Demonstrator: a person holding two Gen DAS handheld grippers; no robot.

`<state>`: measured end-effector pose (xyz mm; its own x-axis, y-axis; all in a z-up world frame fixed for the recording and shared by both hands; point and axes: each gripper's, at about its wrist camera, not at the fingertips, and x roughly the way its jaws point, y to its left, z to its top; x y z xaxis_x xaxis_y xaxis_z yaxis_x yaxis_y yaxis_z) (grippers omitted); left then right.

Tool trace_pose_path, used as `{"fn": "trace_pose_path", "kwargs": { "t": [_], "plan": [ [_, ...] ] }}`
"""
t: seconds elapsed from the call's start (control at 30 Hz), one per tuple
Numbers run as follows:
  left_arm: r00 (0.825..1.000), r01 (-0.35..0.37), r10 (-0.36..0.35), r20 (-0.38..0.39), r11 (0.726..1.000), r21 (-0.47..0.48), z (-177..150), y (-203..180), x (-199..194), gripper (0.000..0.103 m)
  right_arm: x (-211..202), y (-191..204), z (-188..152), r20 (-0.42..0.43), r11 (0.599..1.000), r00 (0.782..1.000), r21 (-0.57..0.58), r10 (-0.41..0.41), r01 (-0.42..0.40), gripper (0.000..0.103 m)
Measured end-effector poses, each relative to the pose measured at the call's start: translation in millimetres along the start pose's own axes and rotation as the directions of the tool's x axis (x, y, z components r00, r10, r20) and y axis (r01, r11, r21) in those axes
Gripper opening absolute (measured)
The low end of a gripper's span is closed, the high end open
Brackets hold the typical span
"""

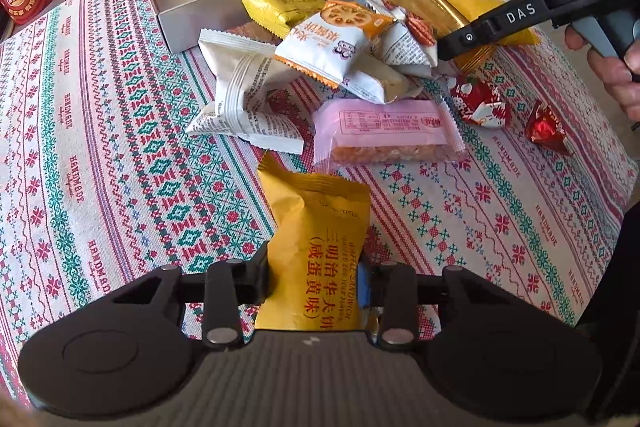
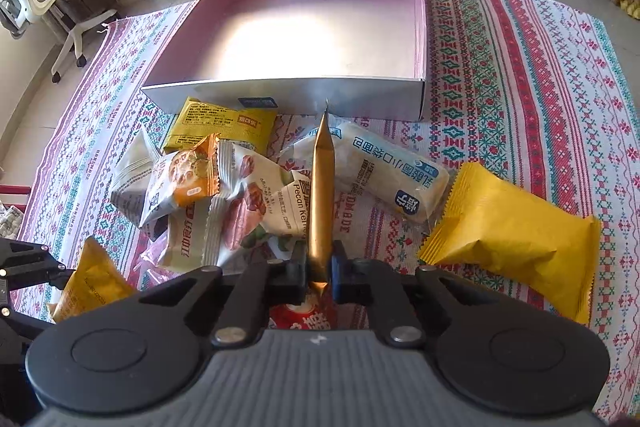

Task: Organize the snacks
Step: 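Carry both packets into the pink box and open both tools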

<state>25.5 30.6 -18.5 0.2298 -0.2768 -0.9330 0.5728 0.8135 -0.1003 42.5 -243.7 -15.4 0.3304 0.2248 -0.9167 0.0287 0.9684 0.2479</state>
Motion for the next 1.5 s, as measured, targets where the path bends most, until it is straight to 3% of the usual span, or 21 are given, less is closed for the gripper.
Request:
{"fn": "trace_pose_path", "kwargs": {
  "t": [0.33,0.93,1.27,1.5],
  "plan": [
    [0.994,0.040,-0.036,0.105,0.999,-0.033,11.9,6.0,-34.4,0.043,-20.1,-0.2,6.5,0.058,0.999,0.998,0.026,0.028,-0.030,0.009],
    [0.960,-0.005,0.059,0.275,0.982,-0.191,56.6,15.9,-37.6,0.043,-17.6,6.0,25.3,0.098,0.998,0.994,0.043,0.049,-0.054,0.009],
    [0.946,-0.010,0.086,0.312,0.972,-0.236,106.9,25.3,-32.4,0.043,-18.3,0.8,60.7,0.129,0.995,0.990,0.073,0.056,-0.065,0.009],
    [0.939,-0.027,0.115,0.325,0.964,-0.264,158.0,41.5,-12.8,0.043,10.4,-9.6,96.9,0.111,0.994,0.993,0.099,0.039,-0.050,0.009]
  ]
}}
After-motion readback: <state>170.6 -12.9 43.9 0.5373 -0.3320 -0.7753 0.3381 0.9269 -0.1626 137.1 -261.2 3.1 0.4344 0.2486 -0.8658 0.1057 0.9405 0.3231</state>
